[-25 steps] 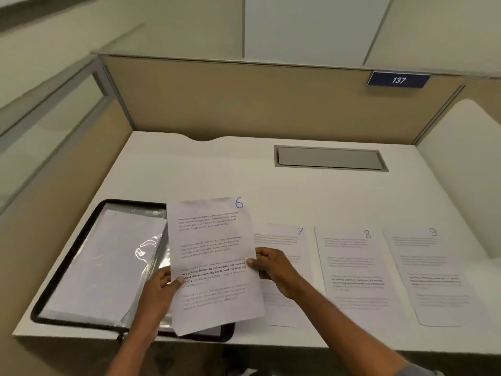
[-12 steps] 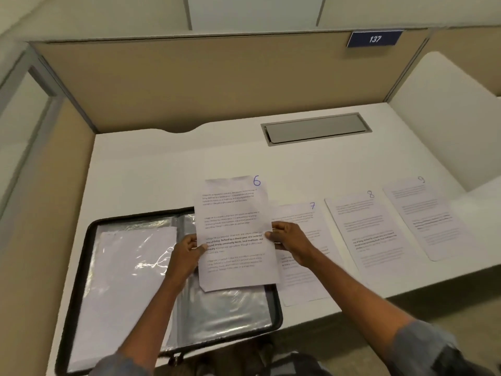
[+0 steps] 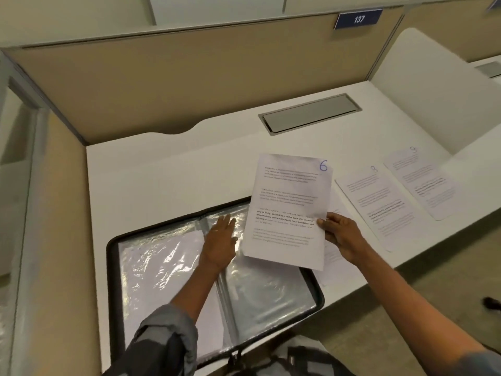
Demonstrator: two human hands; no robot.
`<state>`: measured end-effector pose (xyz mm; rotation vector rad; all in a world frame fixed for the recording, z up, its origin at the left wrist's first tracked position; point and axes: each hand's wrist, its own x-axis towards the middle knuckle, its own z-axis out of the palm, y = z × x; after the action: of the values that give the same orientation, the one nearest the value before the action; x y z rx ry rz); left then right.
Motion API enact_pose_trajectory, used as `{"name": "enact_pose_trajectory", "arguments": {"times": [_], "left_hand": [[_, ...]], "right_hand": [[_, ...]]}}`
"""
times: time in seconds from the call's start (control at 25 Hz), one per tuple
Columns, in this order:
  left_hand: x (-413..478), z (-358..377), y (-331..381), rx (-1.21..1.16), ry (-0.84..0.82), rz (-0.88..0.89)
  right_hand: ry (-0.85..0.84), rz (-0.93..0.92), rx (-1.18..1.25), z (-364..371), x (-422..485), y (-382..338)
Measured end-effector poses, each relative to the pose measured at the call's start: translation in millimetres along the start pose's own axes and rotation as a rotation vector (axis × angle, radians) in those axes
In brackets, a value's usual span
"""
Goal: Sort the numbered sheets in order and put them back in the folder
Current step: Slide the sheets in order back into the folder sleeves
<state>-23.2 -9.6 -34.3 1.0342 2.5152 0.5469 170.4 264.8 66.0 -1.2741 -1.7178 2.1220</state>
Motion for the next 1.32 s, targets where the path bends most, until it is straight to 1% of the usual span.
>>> {"name": "enact_pose_trajectory", "arguments": {"times": [0.08,0.2,0.24,0.32,0.44,0.52,0.72,0.84,1.08,1.2,1.32], "left_hand": [[3.2,7.8,-5.1,0.056,-0.032,-0.010],[0.7,4.6,-11.0,0.047,0.152,0.005],[2.3,-4.0,-11.9,0.062,0.174,-0.012],[10.5,-20.8,-15.6,0.071,0.135,-0.002],[18.8,-35.9,-21.5,-0.022,0.118,0.188],[21.5,-42.0,-26.3,-0.139,0.082,0.240],[33.1,-61.5,-36.5,-0.365,-0.083,0.119],[37.6,-70.9,-34.2,-0.447,-0.063,0.089],[42.1,-66.8,-31.9,-0.323,-0.025,0.119],[44.8,-60.5,-32.4,-0.298,0.023,0.152],[46.0,-62.1,-32.3,-0.306,0.030,0.147]], "right_hand": [[0.018,-0.002,0.018,-1.1,3.5,-7.6],[0.014,-0.003,0.041,8.7,21.8,-25.7],[0.010,-0.009,0.045,16.1,30.9,-31.5],[-0.010,-0.016,0.062,35.2,50.9,-40.9],[-0.051,-0.017,0.122,73.6,80.3,-49.8],[-0.086,-0.021,0.165,99.7,96.0,-56.9],[-0.134,-0.039,0.234,149.7,131.7,-73.8],[-0.142,-0.043,0.227,170.4,151.5,-75.4],[-0.196,-0.015,0.172,189.5,173.0,-60.7],[-0.255,0.010,0.086,184.1,176.4,-56.0],[-0.309,0.035,0.026,170.6,180.5,-54.2]]}}
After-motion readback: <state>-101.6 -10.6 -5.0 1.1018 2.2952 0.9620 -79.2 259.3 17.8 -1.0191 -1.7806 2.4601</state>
